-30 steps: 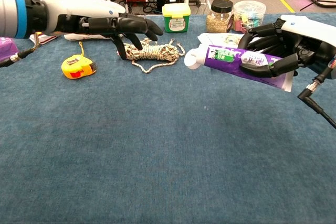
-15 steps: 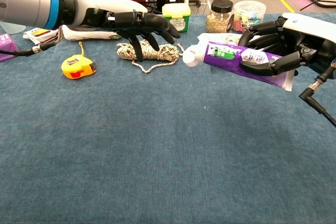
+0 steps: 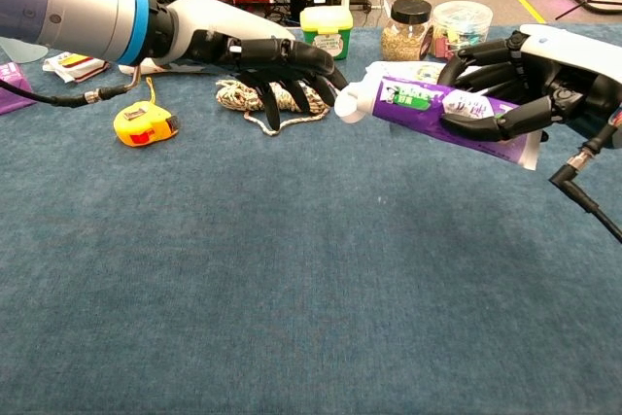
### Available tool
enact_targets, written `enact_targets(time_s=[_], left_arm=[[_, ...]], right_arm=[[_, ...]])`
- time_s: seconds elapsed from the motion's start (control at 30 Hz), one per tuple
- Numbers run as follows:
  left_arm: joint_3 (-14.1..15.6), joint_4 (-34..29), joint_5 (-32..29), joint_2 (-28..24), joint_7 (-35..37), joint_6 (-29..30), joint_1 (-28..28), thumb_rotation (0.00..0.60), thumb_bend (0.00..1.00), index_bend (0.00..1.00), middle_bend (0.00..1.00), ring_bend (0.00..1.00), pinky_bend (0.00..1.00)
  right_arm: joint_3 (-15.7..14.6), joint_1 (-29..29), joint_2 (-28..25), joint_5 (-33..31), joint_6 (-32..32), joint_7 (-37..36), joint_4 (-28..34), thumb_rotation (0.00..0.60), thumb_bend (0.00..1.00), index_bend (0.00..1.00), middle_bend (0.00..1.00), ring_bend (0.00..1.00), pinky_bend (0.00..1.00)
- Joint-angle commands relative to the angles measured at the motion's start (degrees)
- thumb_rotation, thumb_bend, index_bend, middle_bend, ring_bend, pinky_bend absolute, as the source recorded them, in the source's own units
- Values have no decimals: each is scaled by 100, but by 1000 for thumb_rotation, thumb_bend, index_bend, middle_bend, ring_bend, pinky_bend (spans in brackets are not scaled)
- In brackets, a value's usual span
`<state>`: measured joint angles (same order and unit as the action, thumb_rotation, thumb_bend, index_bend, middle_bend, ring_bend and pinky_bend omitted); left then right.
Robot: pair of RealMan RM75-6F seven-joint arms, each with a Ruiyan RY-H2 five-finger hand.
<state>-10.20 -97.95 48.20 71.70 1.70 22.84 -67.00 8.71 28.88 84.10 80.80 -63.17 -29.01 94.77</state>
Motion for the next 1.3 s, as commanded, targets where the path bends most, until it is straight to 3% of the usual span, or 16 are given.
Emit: enact_targets(time_s=[0.03,0.47,1.3], left_arm=[[39,51,-58,41,37,-6,-76,29,390,54,96,100,237],[78,153,-268,147,318,-218,-358,27,390,43,87,100,237],[282,202,-130,73,646,-291,-491,24,391,79,79,100,237]], right_arm=[[13,11,8,-5,8,-2,27,600,451,710,783,802,915],[66,69,86,-79,76,64,44,600,452,710,783,802,915],[213,52,122,-323,110,45,-234,600,465,715,784,805,916]])
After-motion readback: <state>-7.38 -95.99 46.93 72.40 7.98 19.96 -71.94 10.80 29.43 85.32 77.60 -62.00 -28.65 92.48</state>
